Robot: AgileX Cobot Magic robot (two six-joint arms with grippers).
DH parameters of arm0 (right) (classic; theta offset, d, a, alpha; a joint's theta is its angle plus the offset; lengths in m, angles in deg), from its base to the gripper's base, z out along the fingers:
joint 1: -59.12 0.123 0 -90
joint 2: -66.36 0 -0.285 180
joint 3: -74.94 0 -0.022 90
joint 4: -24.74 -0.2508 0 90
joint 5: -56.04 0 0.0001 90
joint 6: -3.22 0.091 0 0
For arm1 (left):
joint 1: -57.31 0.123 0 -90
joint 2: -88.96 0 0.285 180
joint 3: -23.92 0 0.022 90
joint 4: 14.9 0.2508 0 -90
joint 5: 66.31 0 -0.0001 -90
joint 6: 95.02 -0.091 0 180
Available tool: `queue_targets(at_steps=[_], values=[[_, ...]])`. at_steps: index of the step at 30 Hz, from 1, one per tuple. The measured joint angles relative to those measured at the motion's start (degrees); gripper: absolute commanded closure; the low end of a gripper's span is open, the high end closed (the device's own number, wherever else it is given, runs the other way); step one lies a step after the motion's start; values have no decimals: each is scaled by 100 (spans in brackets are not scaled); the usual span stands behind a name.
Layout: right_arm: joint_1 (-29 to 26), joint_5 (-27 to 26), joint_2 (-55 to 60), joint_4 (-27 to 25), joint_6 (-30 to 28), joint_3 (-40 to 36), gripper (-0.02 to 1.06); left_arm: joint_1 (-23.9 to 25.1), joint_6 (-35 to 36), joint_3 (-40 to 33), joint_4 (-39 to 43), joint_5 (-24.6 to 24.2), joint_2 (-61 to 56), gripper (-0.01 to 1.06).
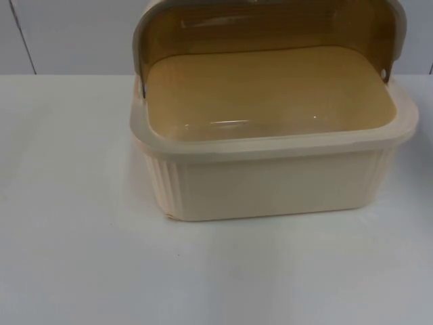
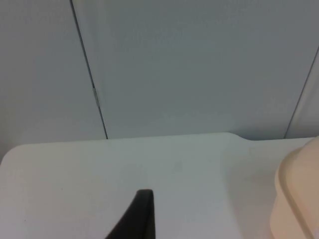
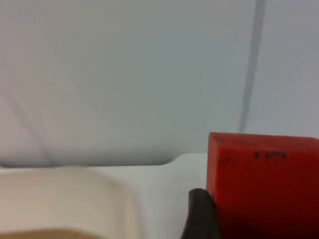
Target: Open the box lid with the left hand, place the block into the box with the right hand, then close the box lid with the left hand.
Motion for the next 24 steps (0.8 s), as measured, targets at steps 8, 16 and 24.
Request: queue_targets(at_steps=[8, 16, 24], values=[[1744, -1009, -705, 621, 211, -944, 101, 0, 0, 0, 0, 0, 0, 0], [2442, -1882, -685, 678, 607, -1319, 101, 0, 0, 0, 0, 0, 0, 0], [2434, -2613, -338, 735, 579, -1939, 101, 0, 0, 0, 0, 0, 0, 0]])
